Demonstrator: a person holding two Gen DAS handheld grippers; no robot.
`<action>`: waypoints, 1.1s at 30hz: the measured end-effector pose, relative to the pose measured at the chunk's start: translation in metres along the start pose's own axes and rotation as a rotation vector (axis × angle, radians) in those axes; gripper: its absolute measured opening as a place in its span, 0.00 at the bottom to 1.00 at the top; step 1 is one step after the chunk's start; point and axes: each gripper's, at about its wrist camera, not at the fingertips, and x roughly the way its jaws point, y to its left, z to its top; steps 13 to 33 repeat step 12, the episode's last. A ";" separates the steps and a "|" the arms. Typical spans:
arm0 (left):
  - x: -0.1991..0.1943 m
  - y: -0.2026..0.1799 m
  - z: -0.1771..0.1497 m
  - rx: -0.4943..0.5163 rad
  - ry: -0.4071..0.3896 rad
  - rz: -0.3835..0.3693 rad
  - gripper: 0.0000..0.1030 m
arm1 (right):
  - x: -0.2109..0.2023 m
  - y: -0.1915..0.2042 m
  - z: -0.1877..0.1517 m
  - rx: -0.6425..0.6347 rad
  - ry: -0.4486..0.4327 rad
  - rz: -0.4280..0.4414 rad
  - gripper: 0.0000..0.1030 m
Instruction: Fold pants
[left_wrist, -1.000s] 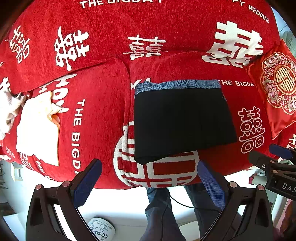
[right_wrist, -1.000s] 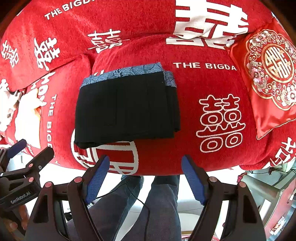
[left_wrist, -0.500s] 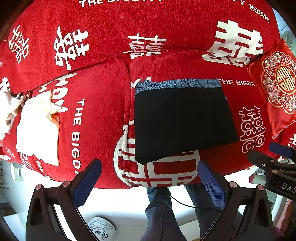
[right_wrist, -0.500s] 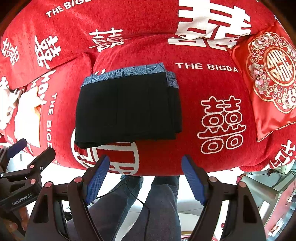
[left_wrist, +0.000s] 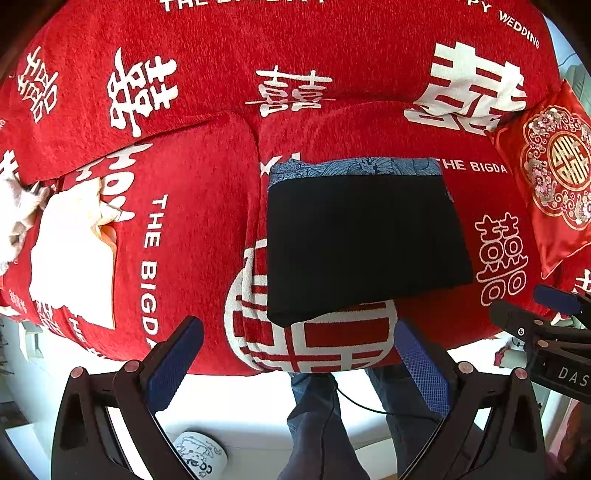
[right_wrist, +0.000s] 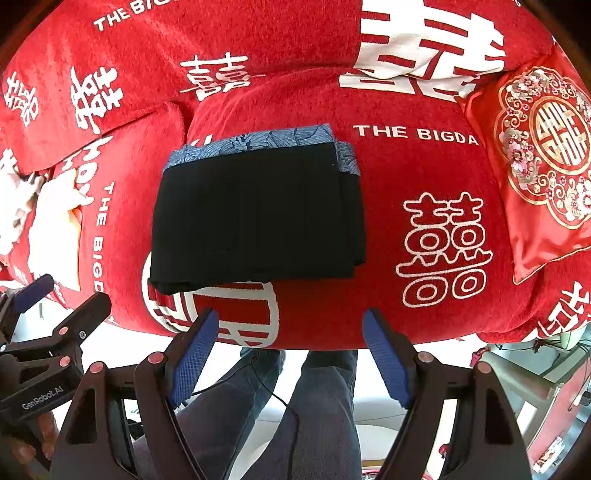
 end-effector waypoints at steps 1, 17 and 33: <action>0.000 0.000 0.000 -0.001 0.001 0.001 1.00 | 0.000 0.000 0.000 0.001 0.000 0.000 0.80; -0.004 -0.002 -0.002 -0.008 -0.019 -0.010 1.00 | 0.000 -0.001 0.002 -0.002 0.000 0.001 0.80; -0.004 -0.002 -0.002 -0.008 -0.019 -0.010 1.00 | 0.000 -0.001 0.002 -0.002 0.000 0.001 0.80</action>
